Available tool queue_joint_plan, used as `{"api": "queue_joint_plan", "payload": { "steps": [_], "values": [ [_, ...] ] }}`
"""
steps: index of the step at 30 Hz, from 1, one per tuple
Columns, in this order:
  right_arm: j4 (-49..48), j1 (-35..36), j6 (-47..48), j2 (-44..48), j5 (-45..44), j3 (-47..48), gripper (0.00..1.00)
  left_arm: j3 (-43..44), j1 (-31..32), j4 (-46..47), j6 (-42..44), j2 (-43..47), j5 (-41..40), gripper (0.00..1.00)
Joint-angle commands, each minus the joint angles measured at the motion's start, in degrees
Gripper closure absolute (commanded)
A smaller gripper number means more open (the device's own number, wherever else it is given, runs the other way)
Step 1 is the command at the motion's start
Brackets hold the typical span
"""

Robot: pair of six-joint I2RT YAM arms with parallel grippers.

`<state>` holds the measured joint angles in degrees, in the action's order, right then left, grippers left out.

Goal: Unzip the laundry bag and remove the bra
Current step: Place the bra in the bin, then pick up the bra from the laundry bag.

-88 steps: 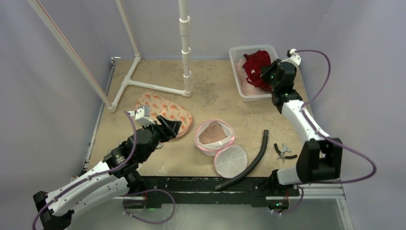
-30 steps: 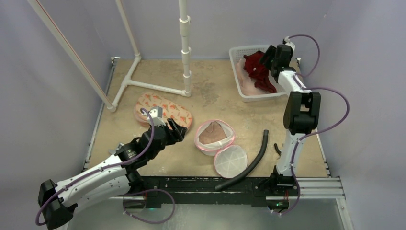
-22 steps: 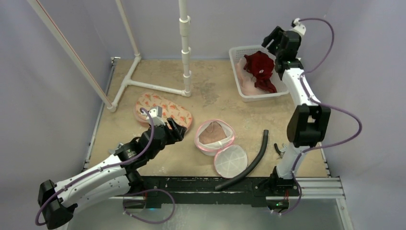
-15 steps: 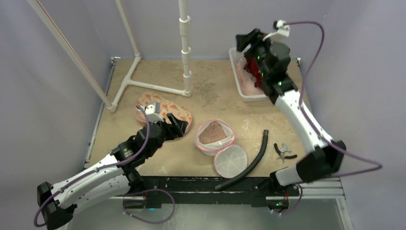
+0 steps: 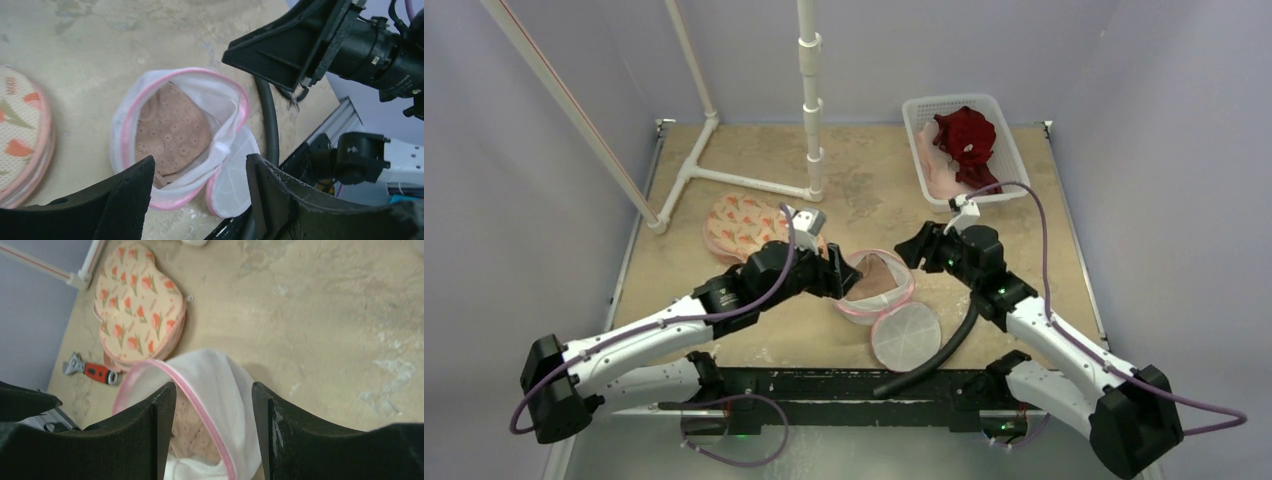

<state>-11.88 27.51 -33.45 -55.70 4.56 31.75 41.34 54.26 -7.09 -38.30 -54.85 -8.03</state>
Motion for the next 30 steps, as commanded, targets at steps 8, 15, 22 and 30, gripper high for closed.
{"api": "queue_joint_plan", "payload": {
  "steps": [8,15,22,30],
  "values": [
    [-1.75,0.44,1.42,8.74,3.14,-6.06,0.41,4.62,6.59,0.00,-0.94,-12.61,-9.25,0.37],
    [4.96,2.80,6.01,11.71,5.25,-0.75,0.42,1.40,4.69,-4.22,-6.52,-10.67,-17.35,0.33],
    [7.57,13.30,7.33,6.99,-0.75,3.27,0.45,-1.54,1.24,-1.27,-8.14,-12.98,-12.08,0.36],
    [5.15,19.68,5.06,-3.36,-10.94,3.76,0.43,-6.24,0.42,4.66,-9.36,-15.43,-8.87,0.60]
  ]
}}
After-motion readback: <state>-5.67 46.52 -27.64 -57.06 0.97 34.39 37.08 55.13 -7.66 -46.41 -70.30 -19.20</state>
